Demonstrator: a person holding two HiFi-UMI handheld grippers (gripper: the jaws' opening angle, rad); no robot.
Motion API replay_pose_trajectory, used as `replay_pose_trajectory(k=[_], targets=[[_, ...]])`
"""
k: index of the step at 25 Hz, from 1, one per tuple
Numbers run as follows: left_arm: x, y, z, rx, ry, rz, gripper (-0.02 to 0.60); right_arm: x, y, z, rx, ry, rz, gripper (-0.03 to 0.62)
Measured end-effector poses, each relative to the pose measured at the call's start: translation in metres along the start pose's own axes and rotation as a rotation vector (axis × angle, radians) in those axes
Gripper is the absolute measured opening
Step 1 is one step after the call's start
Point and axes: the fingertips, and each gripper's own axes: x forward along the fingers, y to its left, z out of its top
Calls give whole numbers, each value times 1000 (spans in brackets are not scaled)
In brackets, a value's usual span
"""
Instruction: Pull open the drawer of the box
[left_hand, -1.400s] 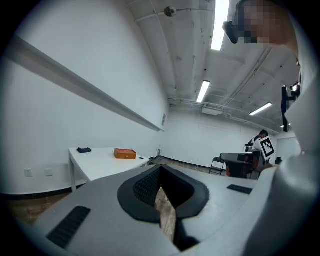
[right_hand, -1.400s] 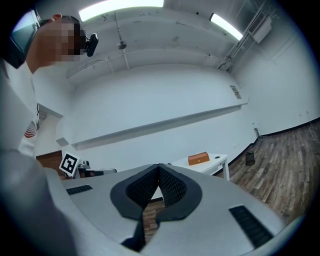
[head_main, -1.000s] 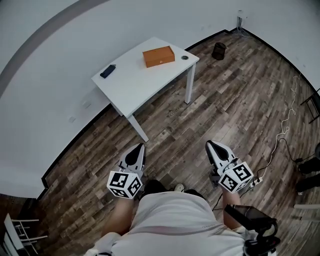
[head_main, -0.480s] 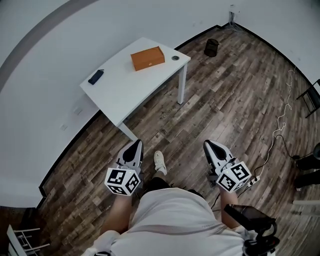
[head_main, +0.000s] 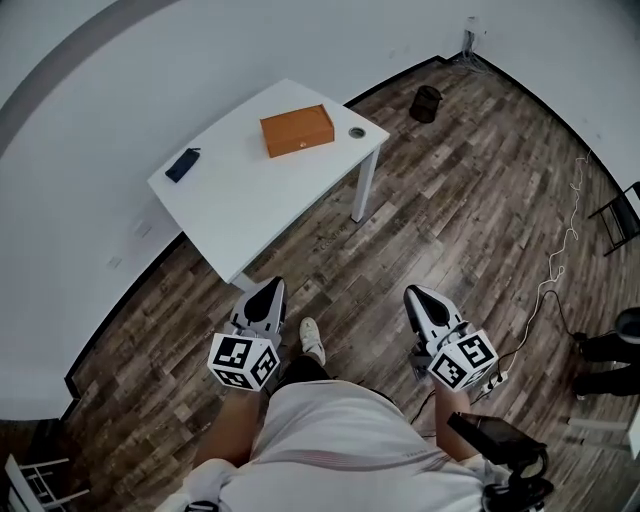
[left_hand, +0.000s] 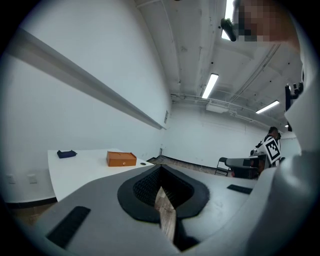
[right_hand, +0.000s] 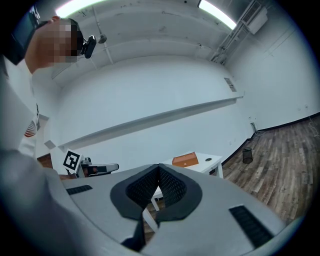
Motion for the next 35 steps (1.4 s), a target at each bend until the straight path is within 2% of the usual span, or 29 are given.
replay_pose_trajectory(k=[8,12,15,21,25,31,35], targets=[[78,100,30,-60,6,9,11,128,-29,33,-31,51,-13,-2],[112,145,46,1,19,9,11,183,-27,49,-100,69,0,-2],[137,170,54,-18,12,-3,11,213,-36,47,-87,84,-21,-2],[159,192,52,-80,29,6,11,254,-45,46,-80,133,1,-2],[166,209,51,-167,18,31,11,281,-53,49,-83,147,37,-2],[181,237,62,-144,5,118,11,337,-65,55,-83,154,129,-2],[206,245,66,-145,13,176,11,361,-92,62,-69,163,177,-2]])
